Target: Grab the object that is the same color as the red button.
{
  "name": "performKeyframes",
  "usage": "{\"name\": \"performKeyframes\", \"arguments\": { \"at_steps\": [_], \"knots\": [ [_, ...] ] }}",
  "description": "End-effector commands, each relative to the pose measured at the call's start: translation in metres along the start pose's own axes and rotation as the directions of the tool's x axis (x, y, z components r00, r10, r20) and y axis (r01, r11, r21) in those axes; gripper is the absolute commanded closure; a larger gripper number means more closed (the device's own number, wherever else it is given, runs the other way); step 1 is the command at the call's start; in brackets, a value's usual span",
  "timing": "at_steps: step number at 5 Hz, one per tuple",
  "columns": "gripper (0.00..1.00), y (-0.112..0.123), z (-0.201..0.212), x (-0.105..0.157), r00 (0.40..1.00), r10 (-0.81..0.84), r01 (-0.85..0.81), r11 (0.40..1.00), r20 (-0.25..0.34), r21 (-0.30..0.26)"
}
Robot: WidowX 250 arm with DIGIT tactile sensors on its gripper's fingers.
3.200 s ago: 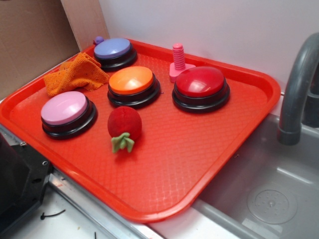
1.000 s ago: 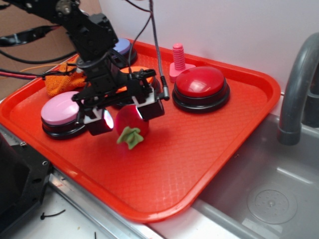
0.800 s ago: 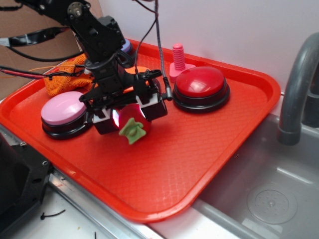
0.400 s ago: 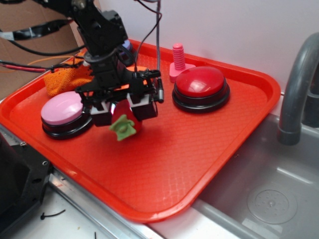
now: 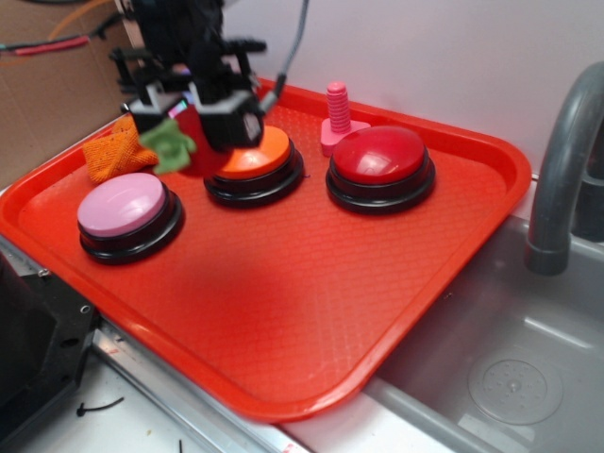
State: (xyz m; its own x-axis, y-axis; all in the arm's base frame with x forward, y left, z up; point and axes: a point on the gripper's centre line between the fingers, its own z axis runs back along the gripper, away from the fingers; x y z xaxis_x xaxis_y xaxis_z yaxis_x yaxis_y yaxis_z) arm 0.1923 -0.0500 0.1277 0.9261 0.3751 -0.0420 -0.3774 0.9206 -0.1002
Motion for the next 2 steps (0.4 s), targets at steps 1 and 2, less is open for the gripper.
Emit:
{"name": "performKeyframes", "arguments": {
  "at_steps": [1,2],
  "knots": [
    [1.00,0.0140,0.0718,-0.0217,0.991,-0.103,0.106,0.994,0.083,-0.026],
    [1.00,0.0132,0.0681,-0.0225,0.988,-0.154,0.154,0.988,0.010,-0.019]
  ]
}}
